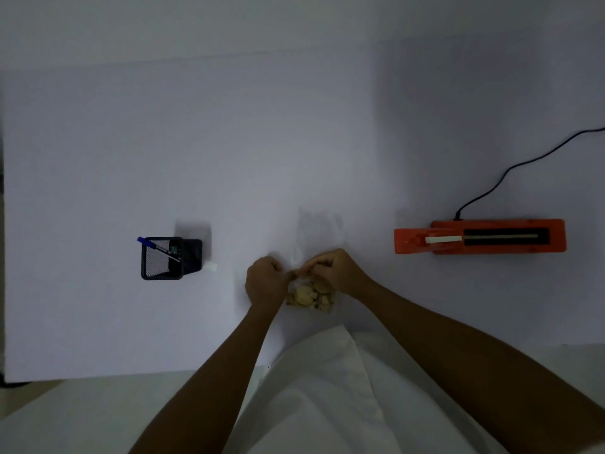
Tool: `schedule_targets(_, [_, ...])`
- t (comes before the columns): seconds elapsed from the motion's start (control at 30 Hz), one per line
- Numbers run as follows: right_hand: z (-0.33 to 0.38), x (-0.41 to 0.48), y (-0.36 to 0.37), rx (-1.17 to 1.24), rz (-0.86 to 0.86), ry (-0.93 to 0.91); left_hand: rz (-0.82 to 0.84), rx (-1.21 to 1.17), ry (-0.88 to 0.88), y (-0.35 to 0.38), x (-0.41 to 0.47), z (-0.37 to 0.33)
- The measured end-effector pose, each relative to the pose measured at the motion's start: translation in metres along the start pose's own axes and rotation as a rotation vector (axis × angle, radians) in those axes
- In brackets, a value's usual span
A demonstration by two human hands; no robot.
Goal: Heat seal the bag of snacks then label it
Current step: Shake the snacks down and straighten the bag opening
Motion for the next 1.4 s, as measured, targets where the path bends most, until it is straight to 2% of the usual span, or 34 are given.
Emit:
schedule_targets(0.13, [-0.005,0.003,-0.004,0.23,-0.005,0.12,-0.014,-0.002,0.002,0.001,0.0,-0.001])
schedule_targets(0.2, [-0.005,0.004,-0.004,0.314,0.001,0.178,-0.027,0.033,0.07,0.001,-0.003,-0.004])
schedule_targets(0.3, [-0.008,0.006,-0.005,0.388,0.042,0.212,-0.07,0.127,0.343,0.003,-0.015,-0.014])
schedule_targets(0.4, [-0.012,0.007,-0.007,0.448,0.079,0.24,-0.01,0.159,0.682,0.016,-0.034,-0.017])
schedule_targets(0.47, [-0.01,0.008,-0.006,0.505,0.072,0.292,0.052,0.217,0.771,0.028,-0.045,-0.014])
schedule_targets(0.57, [-0.005,0.007,-0.005,0.553,0.04,0.361,0.065,0.284,0.755,0.037,-0.052,-0.009])
schedule_targets(0.77, [-0.002,0.006,-0.009,0.56,0.033,0.33,0.043,0.34,0.72,0.033,-0.053,-0.018])
schedule_targets(0.9, [0.005,0.015,-0.015,0.537,-0.002,0.273,0.034,0.411,0.697,0.033,-0.06,-0.022])
schedule_targets(1.4, [0.028,0.079,-0.066,0.536,-0.32,0.021,0.105,0.547,0.574,0.033,-0.066,-0.02])
Point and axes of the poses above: each hand's wrist, its own x-axis towards the middle knuckle, its own y-axis out of the palm, z = x × y, the point moved 2 cm from there along x, towards the middle knuckle, and after that the axes turned 1 degree about -z, right-handed, at the moved point
